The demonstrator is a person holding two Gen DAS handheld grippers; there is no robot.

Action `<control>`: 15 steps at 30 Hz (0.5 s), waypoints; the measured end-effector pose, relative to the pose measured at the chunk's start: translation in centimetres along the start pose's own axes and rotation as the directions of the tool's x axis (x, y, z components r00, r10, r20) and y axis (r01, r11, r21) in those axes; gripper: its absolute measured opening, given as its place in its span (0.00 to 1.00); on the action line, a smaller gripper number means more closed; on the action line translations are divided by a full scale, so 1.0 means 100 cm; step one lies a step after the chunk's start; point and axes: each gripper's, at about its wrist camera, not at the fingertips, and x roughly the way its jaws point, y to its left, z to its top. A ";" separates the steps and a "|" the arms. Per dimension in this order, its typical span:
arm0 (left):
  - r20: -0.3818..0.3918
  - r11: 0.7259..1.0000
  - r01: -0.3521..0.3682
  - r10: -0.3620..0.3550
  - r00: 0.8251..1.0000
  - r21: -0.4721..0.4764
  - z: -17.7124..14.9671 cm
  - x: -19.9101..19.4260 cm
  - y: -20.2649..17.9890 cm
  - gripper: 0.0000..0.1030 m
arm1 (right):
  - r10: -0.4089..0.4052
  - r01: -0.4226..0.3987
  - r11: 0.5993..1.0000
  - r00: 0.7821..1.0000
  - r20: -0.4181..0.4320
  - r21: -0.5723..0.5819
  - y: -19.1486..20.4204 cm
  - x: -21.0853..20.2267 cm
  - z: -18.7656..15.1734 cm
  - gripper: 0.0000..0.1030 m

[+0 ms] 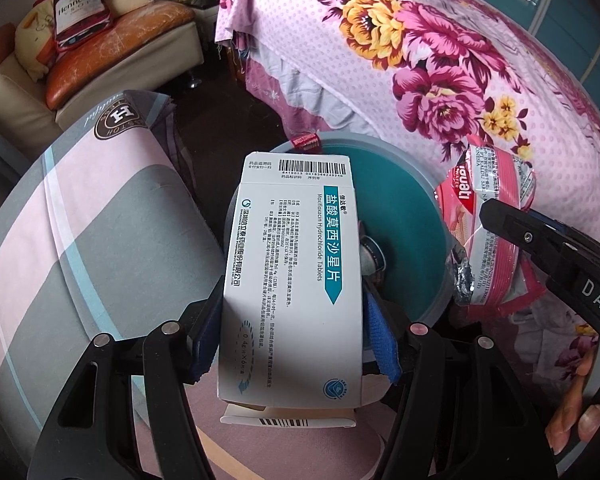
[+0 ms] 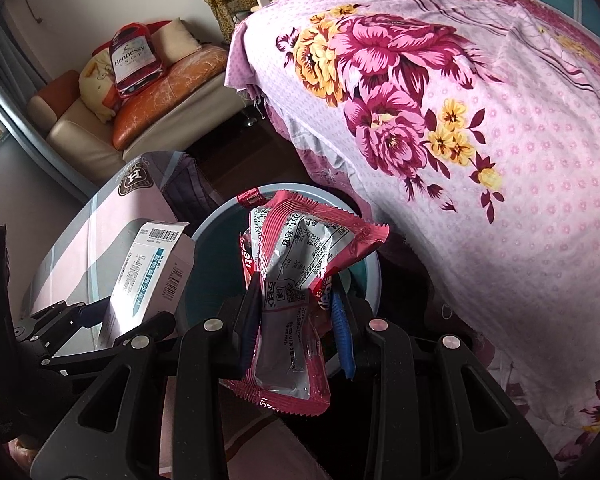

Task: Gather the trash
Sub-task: 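Carry the pink wrapper and white box over the teal bin with both tools, then open the left tool to drop the box while the right tool releases the wrapper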

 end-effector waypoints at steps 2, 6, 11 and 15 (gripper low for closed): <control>-0.002 1.000 0.004 -0.004 1.000 0.001 0.001 0.003 0.000 0.64 | -0.005 0.005 1.000 1.000 -0.004 0.001 0.000 0.002 0.001 0.30; -0.007 1.000 0.019 -0.019 1.000 -0.008 0.001 0.007 0.002 0.66 | -0.014 0.014 1.000 1.000 -0.011 0.001 -0.001 0.005 0.003 0.30; -0.009 0.999 0.035 -0.035 0.999 -0.013 0.002 0.011 0.004 0.66 | -0.017 0.017 1.000 1.000 -0.012 -0.003 0.002 0.007 0.007 0.30; -0.005 0.999 0.035 -0.035 0.999 -0.014 0.002 0.010 0.006 0.74 | -0.022 0.022 1.000 1.000 -0.011 -0.001 0.002 0.009 0.011 0.30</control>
